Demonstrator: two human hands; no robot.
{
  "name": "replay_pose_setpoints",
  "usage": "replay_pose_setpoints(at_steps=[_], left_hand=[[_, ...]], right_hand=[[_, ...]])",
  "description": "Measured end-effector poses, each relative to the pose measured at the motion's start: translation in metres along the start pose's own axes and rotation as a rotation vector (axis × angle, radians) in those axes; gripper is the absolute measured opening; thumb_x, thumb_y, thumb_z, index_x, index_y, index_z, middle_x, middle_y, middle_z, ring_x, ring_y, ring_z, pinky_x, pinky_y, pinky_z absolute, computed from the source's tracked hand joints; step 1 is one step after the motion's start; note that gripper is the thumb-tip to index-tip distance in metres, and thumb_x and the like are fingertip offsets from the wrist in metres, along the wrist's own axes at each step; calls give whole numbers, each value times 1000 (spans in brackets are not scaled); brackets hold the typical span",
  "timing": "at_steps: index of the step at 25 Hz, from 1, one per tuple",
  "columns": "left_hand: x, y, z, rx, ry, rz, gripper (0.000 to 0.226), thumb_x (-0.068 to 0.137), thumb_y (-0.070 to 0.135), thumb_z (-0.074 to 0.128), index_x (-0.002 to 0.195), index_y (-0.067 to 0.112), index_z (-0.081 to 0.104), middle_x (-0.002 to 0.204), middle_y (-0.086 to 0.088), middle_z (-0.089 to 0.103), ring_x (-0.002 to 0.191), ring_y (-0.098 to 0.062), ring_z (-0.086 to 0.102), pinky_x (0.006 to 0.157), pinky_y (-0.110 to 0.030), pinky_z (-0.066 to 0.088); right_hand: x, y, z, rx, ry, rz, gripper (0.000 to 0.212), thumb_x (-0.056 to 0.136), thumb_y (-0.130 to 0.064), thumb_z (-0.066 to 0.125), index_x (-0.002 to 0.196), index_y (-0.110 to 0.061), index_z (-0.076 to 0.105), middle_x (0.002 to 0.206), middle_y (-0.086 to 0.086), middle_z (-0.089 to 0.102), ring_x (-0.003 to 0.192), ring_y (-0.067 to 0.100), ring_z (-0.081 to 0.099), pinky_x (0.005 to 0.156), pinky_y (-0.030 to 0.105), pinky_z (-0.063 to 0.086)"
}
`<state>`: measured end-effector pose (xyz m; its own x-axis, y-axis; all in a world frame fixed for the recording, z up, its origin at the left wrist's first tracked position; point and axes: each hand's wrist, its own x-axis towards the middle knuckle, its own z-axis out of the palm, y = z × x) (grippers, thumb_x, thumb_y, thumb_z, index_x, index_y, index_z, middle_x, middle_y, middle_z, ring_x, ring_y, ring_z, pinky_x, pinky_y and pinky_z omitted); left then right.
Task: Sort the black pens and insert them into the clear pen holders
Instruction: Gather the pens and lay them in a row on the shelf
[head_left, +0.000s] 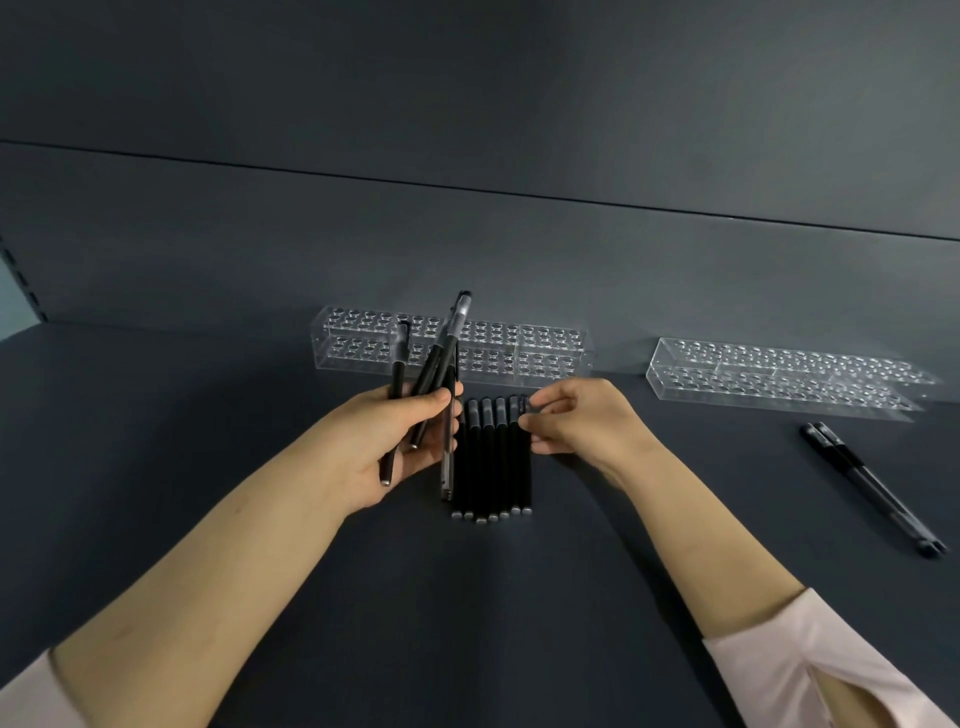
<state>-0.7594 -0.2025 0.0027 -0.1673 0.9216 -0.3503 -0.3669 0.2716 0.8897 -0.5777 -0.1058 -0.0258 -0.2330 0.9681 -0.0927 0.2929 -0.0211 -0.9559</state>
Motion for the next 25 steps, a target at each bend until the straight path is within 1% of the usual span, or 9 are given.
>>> replay_pose_setpoints(at_steps=[2, 5, 6, 9, 12, 15, 19, 22, 25], left_hand=[[1, 0, -1, -20, 25, 26, 13, 91, 5, 63, 102, 4, 70, 86, -8, 75, 74, -14, 69, 60, -22, 59], [1, 0, 0, -40, 21, 56, 12, 89, 5, 65, 100, 5, 69, 90, -11, 76, 75, -14, 72, 66, -22, 60], [0, -1, 2, -29, 10, 60, 13, 89, 5, 65, 101, 5, 70, 92, -12, 76, 75, -13, 73, 67, -22, 60], [-4, -3, 8, 14, -31, 61, 14, 88, 6, 66, 101, 2, 70, 92, -12, 76, 74, -12, 73, 67, -21, 60], [-6, -5, 14, 28, -81, 82, 14, 90, 7, 64, 102, 2, 69, 92, -12, 76, 78, -13, 74, 68, -22, 60], [-7, -5, 24, 40, -119, 112, 12, 92, 7, 61, 101, 3, 67, 96, -13, 76, 87, -17, 74, 73, -24, 60], [-9, -9, 52, -5, -122, 128, 17, 96, 14, 58, 106, 3, 64, 98, -14, 75, 93, -22, 73, 77, -28, 60], [-7, -19, 81, 24, -82, 111, 20, 95, 23, 60, 103, 8, 69, 102, -5, 75, 95, -17, 71, 79, -29, 58], [-6, -34, 115, 92, -67, 84, 20, 94, 29, 62, 98, 14, 75, 93, 3, 73, 78, -8, 64, 70, -22, 56]], right_hand=[[-1, 0, 2, -27, 28, -10, 16, 82, -4, 73, 95, -3, 64, 79, 10, 58, 57, 13, 62, 54, 22, 55], [-3, -6, 0, -95, 93, -91, 5, 86, -16, 70, 89, -12, 69, 80, 6, 62, 59, 9, 58, 52, 18, 50], [-5, -10, 0, -47, 75, -109, 7, 88, -19, 68, 88, -13, 71, 78, 3, 62, 60, 8, 56, 53, 18, 49], [-15, -25, 2, 306, -91, -62, 16, 90, -20, 66, 98, -7, 72, 79, 0, 65, 64, 8, 54, 57, 18, 47], [-21, -31, 7, 370, -168, -65, 8, 87, -12, 68, 93, -12, 71, 82, -1, 67, 65, 8, 55, 60, 19, 46], [-24, -35, 4, 440, -176, -39, 6, 85, -8, 69, 88, -13, 66, 76, 0, 64, 64, 9, 57, 59, 19, 46], [-28, -40, -26, 565, -107, -32, 7, 86, -8, 67, 84, -14, 63, 74, 1, 66, 65, 12, 62, 66, 22, 53], [-29, -33, -70, 581, 20, -40, 6, 87, -10, 66, 84, -14, 63, 68, -2, 66, 60, 10, 61, 62, 22, 53], [-31, -16, -133, 455, 133, -34, 8, 87, -9, 67, 81, -15, 66, 63, -6, 67, 56, 5, 59, 53, 16, 51]])
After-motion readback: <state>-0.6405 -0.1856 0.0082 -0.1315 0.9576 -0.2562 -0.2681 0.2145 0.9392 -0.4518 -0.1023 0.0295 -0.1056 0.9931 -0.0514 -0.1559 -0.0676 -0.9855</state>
